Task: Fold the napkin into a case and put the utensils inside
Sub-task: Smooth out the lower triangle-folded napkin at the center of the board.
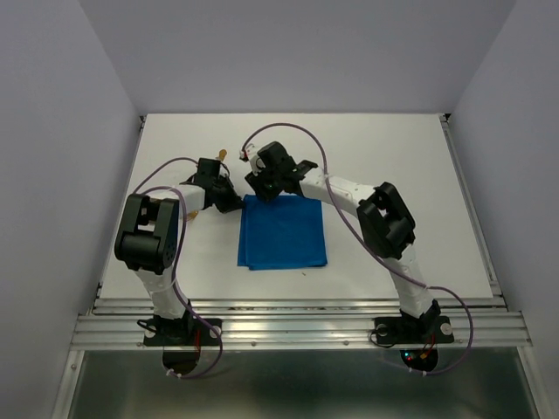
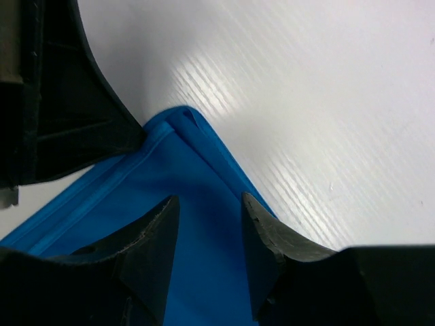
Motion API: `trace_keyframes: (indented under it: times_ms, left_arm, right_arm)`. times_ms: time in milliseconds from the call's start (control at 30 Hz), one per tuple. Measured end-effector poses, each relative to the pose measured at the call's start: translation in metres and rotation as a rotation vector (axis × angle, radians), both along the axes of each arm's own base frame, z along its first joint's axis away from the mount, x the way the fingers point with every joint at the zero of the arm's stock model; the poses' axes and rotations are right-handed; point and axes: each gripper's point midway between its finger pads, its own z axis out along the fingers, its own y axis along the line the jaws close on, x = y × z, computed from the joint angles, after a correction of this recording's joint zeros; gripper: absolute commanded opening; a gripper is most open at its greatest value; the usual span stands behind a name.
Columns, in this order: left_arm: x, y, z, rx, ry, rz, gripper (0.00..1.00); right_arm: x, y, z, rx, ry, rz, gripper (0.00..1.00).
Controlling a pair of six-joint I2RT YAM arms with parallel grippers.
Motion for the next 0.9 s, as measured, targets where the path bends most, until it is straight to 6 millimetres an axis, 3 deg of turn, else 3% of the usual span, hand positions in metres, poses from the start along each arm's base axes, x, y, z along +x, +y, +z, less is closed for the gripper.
trace_keyframes:
  times_ms: [200,400,600,900]
  left_arm:
    - [-0.001,0.000,-0.001,-0.023,0.000,-0.003,0.00]
    - [-0.001,0.000,0.000,-0.033,-0.003,-0.005,0.00]
    - [-0.001,0.001,0.000,-0.042,-0.006,-0.005,0.00]
    - [-0.001,0.001,0.000,-0.044,-0.007,-0.006,0.00]
  right_arm:
    - [0.005,0.019,-0.002,0.013,-0.021,0.036,0.50]
    - [0.003,0.022,-0.017,-0.003,-0.006,0.043,0.47]
    - [0.002,0.021,-0.028,-0.016,0.009,0.042,0.37]
    - [0.004,0.022,-0.026,-0.009,0.000,0.037,0.08]
